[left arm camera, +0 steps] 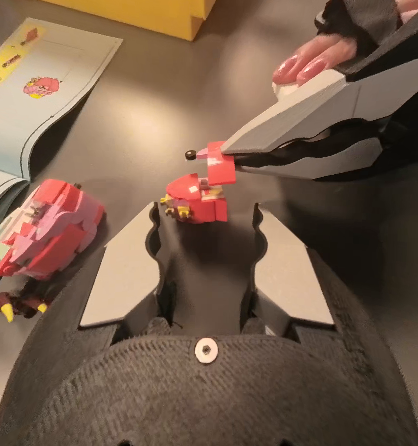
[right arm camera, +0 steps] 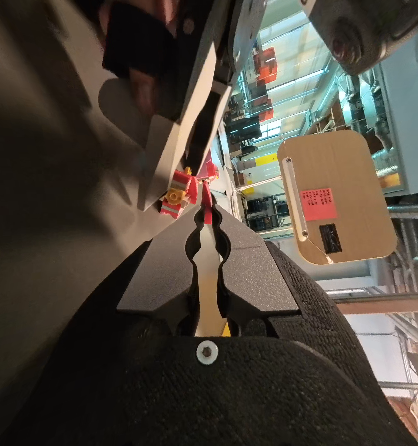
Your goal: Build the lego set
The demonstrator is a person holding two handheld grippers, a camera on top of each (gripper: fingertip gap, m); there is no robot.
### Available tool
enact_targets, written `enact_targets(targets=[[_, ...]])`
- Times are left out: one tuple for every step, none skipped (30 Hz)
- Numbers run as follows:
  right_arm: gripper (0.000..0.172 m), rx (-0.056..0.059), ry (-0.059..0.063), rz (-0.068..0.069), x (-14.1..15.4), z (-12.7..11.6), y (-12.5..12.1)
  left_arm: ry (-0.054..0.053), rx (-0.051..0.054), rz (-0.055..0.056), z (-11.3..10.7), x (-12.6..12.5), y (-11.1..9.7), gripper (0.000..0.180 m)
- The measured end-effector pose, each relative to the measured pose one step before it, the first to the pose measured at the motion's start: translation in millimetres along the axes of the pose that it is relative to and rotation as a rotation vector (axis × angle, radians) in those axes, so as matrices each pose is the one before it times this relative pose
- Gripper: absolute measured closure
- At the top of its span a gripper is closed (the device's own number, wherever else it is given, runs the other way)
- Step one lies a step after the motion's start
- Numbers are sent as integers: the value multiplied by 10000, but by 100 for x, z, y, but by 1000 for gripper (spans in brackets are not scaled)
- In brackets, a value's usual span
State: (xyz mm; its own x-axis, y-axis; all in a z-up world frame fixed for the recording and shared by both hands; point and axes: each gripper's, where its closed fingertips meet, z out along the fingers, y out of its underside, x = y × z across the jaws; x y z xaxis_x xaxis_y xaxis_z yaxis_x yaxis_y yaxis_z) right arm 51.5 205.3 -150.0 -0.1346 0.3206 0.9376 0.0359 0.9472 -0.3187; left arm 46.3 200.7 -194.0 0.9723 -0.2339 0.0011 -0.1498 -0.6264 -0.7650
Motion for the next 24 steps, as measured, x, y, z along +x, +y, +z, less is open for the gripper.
enact_targets(targets=[[168,2,-2,26,6,-62,9,-58,6,133,114,-4,-103,108],[168,-1,16,19,27,-34,6,-89,4,80,87,-107,-92,114],[168,-22,24,-21,34,-24,25,-60,-26,39,76,-96,-18,124],[168,-26,24,-40,40,-16,34,-25,-32,11,64,-64,12,129],[168,-20,30,-21,52,-24,19,-20,-29,-16,47,-61,25,130],[168,-11,48,16,99,-54,1,24,5,5,-11,36,5,130],[168,-28,67,27,167,-73,19,37,22,47,-51,75,-4,130],[168,-58,109,4,287,-111,14,-78,144,67,-154,-32,-151,130],[168,-44,171,-4,463,-174,-85,-147,325,62,-314,-100,-391,131],[168,-14,180,42,559,-229,-267,-151,496,55,-510,-92,-598,131],[168,8,164,82,611,-263,-458,-211,597,5,-643,-158,-715,131],[168,40,156,41,625,-272,-664,-219,642,-56,-714,-171,-784,131],[168,49,133,-71,602,-250,-794,-135,650,-118,-700,-29,-820,131],[168,9,100,-198,548,-181,-810,-69,536,-170,-608,85,-726,132],[168,-33,27,-298,433,-104,-740,-8,395,-135,-481,204,-597,132],[168,-51,-85,-339,228,-33,-640,-23,328,-76,-413,213,-517,132],[168,-58,-84,-327,198,3,-533,-42,351,-9,-391,212,-554,132],[168,-96,-48,-297,228,28,-394,-21,381,20,-396,223,-602,132],[168,-100,-37,-262,227,25,-314,-22,362,46,-385,201,-594,132],[168,-32,-34,-212,273,-30,-339,-112,217,71,-327,22,-337,132],[168,7,-25,-144,316,-56,-366,-20,251,34,-305,88,-319,132],[168,9,-33,-100,341,-58,-352,96,276,-71,-285,182,-348,132],[168,-14,-51,-112,319,-44,-317,40,274,-94,-266,59,-366,132],[168,-18,-47,-152,319,-26,-296,58,236,-49,-214,33,-330,132]])
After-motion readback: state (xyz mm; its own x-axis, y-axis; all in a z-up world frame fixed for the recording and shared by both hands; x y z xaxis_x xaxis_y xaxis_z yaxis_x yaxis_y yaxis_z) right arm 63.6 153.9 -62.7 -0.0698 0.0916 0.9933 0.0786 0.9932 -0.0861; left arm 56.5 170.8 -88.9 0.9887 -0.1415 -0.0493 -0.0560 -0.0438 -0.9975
